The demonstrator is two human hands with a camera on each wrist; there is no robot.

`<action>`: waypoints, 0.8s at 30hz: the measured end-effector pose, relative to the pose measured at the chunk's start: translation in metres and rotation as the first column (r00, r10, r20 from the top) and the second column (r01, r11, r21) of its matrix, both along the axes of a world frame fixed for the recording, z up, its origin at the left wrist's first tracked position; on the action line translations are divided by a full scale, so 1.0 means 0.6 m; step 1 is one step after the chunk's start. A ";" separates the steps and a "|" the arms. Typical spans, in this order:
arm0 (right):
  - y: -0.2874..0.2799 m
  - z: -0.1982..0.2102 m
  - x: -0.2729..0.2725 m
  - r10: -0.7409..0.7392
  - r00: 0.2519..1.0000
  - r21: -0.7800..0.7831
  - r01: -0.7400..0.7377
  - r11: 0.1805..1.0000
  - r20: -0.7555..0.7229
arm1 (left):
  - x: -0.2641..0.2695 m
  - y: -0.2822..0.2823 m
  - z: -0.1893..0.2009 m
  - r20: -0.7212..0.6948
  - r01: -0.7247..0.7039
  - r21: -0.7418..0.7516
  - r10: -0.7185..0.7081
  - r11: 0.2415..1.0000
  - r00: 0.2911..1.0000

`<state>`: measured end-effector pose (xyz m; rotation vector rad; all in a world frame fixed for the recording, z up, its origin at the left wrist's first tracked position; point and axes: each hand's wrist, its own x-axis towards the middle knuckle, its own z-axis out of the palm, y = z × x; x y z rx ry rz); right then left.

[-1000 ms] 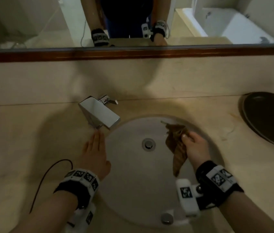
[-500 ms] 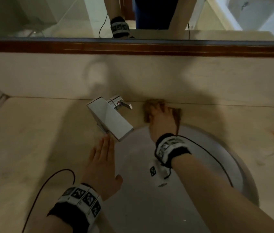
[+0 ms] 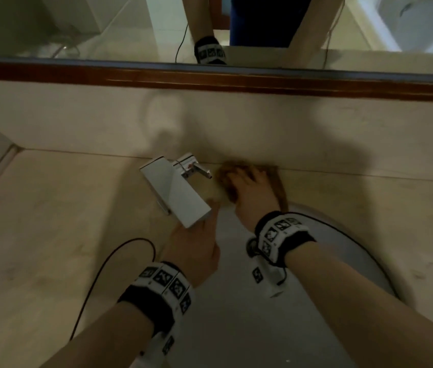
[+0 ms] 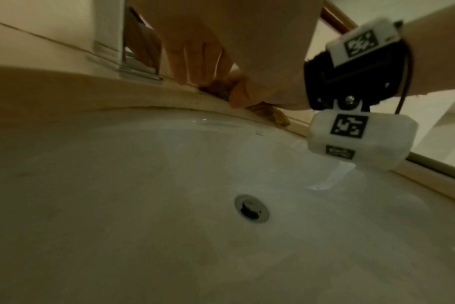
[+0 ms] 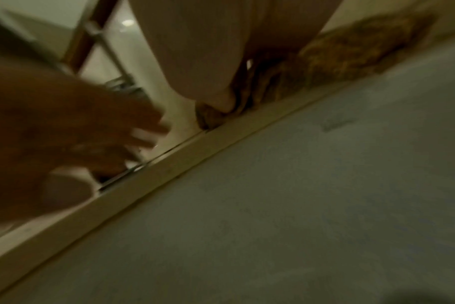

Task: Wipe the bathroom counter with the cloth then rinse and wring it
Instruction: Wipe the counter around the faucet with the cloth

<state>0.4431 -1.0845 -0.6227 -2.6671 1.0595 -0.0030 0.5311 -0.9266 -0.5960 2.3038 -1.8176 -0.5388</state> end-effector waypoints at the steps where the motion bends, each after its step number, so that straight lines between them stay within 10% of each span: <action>1: 0.004 0.002 0.012 0.087 0.996 0.026 -0.087 0.996 0.008 | -0.007 -0.019 0.005 -0.031 -0.016 -0.023 0.015 1.000 0.999; 7: -0.012 0.034 -0.064 0.000 0.969 0.134 -0.034 0.990 0.245 | -0.039 -0.100 -0.007 -0.064 0.006 -0.119 -0.013 0.993 0.998; 15: -0.005 0.015 -0.041 -0.002 0.989 0.057 0.010 0.998 -0.148 | -0.019 -0.170 -0.062 0.370 0.112 0.118 -0.149 0.987 0.917; 24: -0.001 0.030 -0.019 0.119 0.990 0.142 -0.108 0.984 -0.069 | 0.008 -0.136 -0.067 0.254 -0.116 -0.051 0.125 0.992 0.959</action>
